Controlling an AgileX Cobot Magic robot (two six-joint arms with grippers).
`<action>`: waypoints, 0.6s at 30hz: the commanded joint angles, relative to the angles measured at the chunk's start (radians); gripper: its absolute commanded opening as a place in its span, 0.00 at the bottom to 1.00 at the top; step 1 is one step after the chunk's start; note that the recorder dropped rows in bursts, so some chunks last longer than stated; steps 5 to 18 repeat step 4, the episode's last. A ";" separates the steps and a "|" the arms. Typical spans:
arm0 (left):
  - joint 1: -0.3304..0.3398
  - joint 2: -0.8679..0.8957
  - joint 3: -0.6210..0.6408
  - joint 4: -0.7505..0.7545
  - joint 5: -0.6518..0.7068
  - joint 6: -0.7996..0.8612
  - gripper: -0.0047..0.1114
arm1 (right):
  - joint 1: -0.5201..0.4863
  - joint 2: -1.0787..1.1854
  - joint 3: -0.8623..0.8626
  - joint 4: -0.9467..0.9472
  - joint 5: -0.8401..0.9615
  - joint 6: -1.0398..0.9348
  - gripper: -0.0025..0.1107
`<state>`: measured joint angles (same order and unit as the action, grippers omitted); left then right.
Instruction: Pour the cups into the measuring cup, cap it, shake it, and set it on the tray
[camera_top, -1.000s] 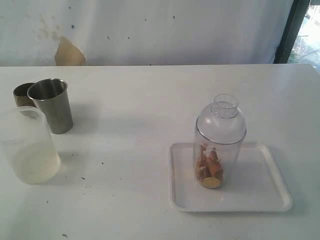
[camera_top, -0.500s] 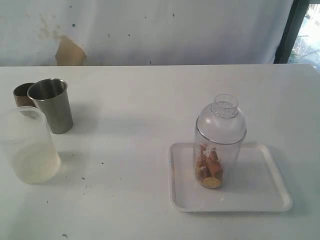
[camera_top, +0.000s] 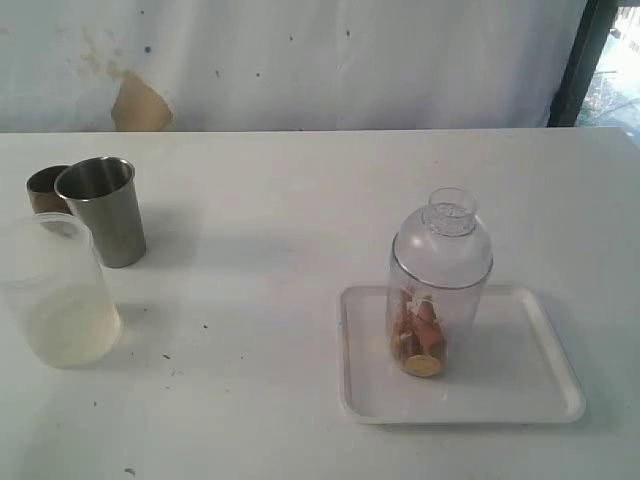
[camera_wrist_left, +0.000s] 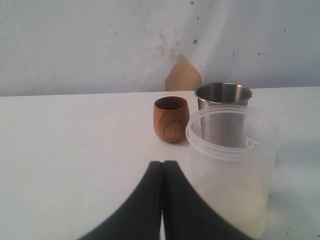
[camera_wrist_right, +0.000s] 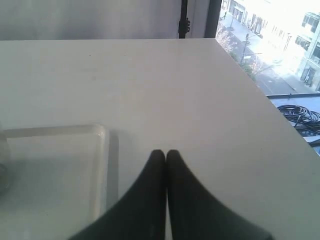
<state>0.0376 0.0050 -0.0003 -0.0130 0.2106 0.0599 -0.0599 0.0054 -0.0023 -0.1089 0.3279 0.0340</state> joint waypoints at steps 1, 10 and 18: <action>0.000 -0.005 0.000 0.000 -0.009 -0.007 0.04 | 0.002 -0.005 0.002 0.005 -0.007 -0.002 0.02; 0.000 -0.005 0.000 0.000 -0.009 -0.007 0.04 | 0.002 -0.005 0.002 0.005 -0.007 -0.002 0.02; 0.000 -0.005 0.000 0.000 -0.009 -0.007 0.04 | 0.002 -0.005 0.002 0.005 -0.007 -0.002 0.02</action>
